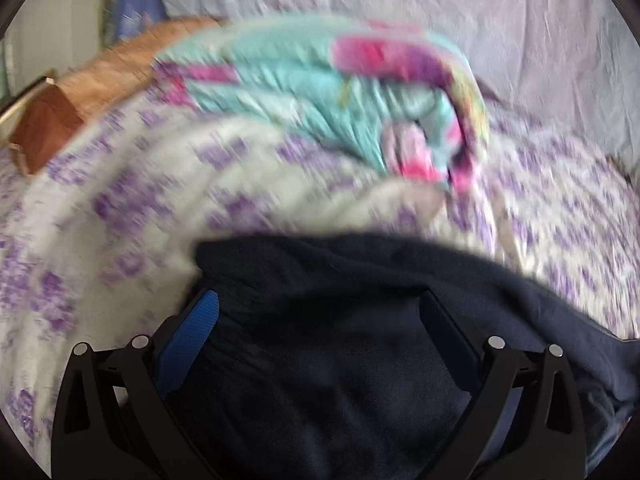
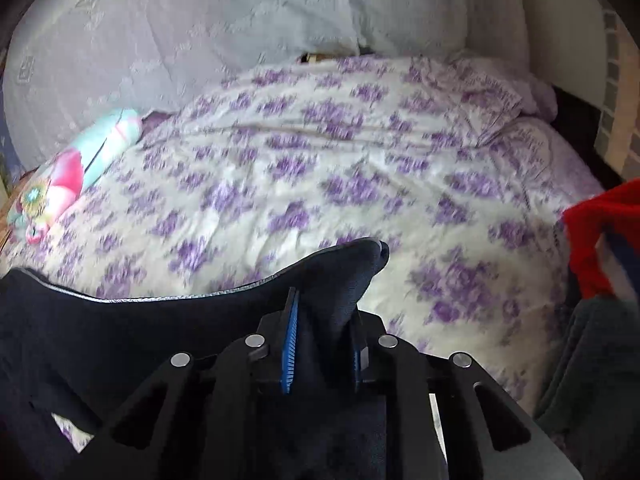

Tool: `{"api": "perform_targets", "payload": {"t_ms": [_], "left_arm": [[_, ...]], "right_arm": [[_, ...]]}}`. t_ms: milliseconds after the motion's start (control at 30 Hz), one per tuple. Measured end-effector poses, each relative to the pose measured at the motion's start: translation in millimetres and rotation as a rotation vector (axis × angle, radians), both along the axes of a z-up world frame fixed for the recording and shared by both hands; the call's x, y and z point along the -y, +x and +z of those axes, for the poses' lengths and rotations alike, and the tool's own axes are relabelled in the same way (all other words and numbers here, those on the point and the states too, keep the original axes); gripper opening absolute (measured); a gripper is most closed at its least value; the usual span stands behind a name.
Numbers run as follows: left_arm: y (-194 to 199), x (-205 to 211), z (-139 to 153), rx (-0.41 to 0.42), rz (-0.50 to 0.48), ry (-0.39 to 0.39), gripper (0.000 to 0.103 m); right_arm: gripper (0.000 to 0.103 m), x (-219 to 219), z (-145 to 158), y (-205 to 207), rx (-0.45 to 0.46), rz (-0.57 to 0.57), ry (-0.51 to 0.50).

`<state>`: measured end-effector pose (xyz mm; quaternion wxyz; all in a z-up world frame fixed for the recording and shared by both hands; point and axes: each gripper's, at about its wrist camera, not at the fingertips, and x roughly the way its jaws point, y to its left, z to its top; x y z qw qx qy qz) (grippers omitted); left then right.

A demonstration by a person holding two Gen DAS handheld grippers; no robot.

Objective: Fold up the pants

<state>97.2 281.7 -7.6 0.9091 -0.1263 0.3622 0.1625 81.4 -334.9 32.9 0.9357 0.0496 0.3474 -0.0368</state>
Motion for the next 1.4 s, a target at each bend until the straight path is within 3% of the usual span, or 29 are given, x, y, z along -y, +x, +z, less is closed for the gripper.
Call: {"api": "perform_targets", "payload": {"t_ms": [33, 100, 200, 267, 367, 400, 467, 567, 633, 700, 767, 833, 933, 967, 1033, 1133, 1200, 1300, 1400], "left_arm": [[-6.2, -1.7, 10.1, 0.066, 0.041, 0.037, 0.098], [-10.5, -4.0, 21.0, 0.122, 0.102, 0.099, 0.098], [4.8, -9.8, 4.9, 0.029, 0.076, 0.048, 0.098], [13.1, -15.0, -4.5, -0.025, 0.058, 0.005, 0.098], [4.7, -16.9, -0.3, 0.023, 0.057, -0.018, 0.098], [3.6, -15.3, -0.3, 0.028, 0.052, -0.016, 0.098], [4.0, -11.0, 1.6, 0.02, 0.031, -0.005, 0.098], [-4.9, 0.6, 11.7, 0.027, -0.019, 0.013, 0.098], [-15.5, 11.2, 22.9, 0.046, -0.079, 0.017, 0.098], [-26.4, 24.1, 30.8, 0.059, -0.14, 0.02, 0.098], [-33.2, 37.8, 30.7, 0.04, -0.197, 0.027, 0.098], [-39.2, 49.0, 24.1, 0.008, -0.239, 0.029, 0.098], [-44.1, 61.0, -9.1, -0.148, -0.277, 0.079, 0.098], [-43.5, 60.9, -23.7, -0.207, -0.282, 0.089, 0.099], [-50.2, 52.5, -21.6, -0.174, -0.287, 0.043, 0.099], [-80.6, 30.1, -10.4, -0.091, -0.235, -0.064, 0.098], [-118.8, 19.2, -0.7, -0.025, -0.271, -0.17, 0.098], [-181.6, 10.2, 9.9, 0.004, -0.277, -0.169, 0.098], [-234.8, 5.4, 10.2, -0.018, -0.243, -0.16, 0.098]], "right_arm": [[0.021, 5.5, 9.7, 4.0, 0.034, -0.023, 0.013], [0.021, 7.1, 24.5, 19.6, 0.08, -0.045, 0.012], [0.021, -5.6, 21.9, 50.7, 0.102, -0.072, -0.058], [0.021, -8.4, 2.5, 73.1, 0.049, -0.098, -0.06], [0.027, -13.0, -43.9, 104.1, -0.129, -0.118, -0.109], [0.032, -12.8, -42.5, 105.2, -0.136, -0.121, -0.115], [0.041, -14.5, -26.8, 89.6, -0.062, -0.155, -0.129], [0.041, -22.3, 4.3, 48.3, 0.035, -0.134, -0.059], [0.042, -44.7, 20.8, 16.1, 0.082, -0.045, 0.004], [0.056, -84.7, 30.7, -19.0, 0.092, 0.104, 0.045], [0.069, -137.9, 34.6, -52.1, 0.09, 0.267, 0.038], [0.071, -191.1, 33.0, -77.5, 0.086, 0.422, -0.002], [0.077, -268.9, 8.6, -91.7, -0.024, 0.593, -0.109], [0.079, -291.2, -11.3, -87.7, -0.11, 0.643, -0.155], [0.088, -312.4, -43.2, -78.4, -0.226, 0.668, -0.219], [0.089, -278.5, -16.9, -83.9, -0.169, 0.57, -0.035], [0.089, -236.8, 12.5, -113.7, -0.071, 0.512, 0.089], [0.09, -178.1, 39.6, -174.3, 0.026, 0.429, 0.096], [0.09, -126.3, 42.4, -232.0, 0.045, 0.322, 0.076]]}}
